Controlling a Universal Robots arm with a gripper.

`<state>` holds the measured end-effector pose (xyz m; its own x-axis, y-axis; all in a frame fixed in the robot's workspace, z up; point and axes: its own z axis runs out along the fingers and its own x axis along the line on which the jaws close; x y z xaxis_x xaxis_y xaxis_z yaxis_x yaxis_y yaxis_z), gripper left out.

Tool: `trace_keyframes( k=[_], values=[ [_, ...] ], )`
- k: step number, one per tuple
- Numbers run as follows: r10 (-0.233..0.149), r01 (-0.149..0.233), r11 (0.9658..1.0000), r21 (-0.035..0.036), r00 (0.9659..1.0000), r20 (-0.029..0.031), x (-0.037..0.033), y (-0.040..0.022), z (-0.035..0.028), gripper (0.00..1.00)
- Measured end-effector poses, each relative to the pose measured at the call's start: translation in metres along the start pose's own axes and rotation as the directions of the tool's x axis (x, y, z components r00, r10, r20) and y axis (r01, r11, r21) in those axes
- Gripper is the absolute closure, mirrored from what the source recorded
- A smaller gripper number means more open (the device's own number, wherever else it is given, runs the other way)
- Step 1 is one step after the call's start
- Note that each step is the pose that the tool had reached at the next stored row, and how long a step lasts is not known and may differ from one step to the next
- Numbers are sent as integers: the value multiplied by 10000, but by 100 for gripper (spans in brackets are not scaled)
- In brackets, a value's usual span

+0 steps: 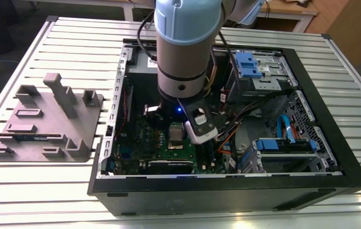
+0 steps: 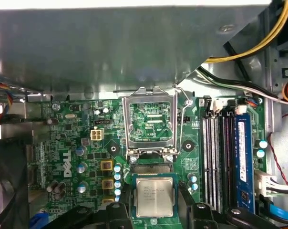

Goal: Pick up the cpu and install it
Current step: 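Place the cpu into insertion slot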

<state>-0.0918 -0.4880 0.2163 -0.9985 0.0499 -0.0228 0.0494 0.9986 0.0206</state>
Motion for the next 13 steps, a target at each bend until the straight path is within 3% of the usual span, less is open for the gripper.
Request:
trace_keyframes(
  k=[13],
  values=[
    [-419, 419, 9991, -6, 9991, -10, 2, -3, 87, 53]
  ],
)
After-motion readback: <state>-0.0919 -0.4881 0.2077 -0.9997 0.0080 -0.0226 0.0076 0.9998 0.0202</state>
